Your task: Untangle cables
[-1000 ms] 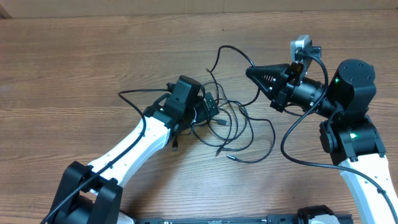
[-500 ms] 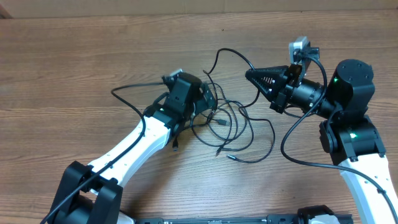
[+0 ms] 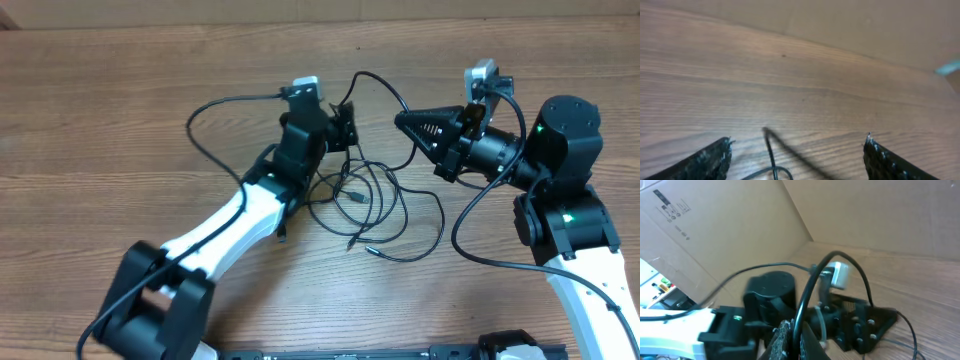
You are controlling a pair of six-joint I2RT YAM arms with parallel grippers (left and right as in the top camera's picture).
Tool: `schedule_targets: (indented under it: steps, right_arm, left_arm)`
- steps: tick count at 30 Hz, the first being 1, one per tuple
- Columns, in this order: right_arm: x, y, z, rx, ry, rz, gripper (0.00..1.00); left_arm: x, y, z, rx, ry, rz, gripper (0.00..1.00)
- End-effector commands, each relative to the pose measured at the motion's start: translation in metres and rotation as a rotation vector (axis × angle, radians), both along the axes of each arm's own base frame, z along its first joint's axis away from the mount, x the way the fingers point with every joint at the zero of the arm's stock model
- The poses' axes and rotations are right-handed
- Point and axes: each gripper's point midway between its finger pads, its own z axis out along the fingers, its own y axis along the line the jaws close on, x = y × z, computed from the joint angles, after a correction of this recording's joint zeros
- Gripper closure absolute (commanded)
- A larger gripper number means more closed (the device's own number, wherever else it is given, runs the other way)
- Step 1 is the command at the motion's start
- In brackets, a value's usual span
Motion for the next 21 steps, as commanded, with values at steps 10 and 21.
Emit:
schedule_targets:
  steps: [10, 21]
  right_arm:
    - [-0.007, 0.0, -0.002, -0.007, 0.035, 0.002, 0.96]
    - [0.024, -0.038, -0.069, -0.16, 0.275, -0.311, 0.96]
  left_arm:
    - [0.025, 0.012, 0.016, 0.169, -0.184, 0.012, 0.96]
    - [-0.012, 0.081, 0.16, 0.145, -0.403, 0.218, 0.96]
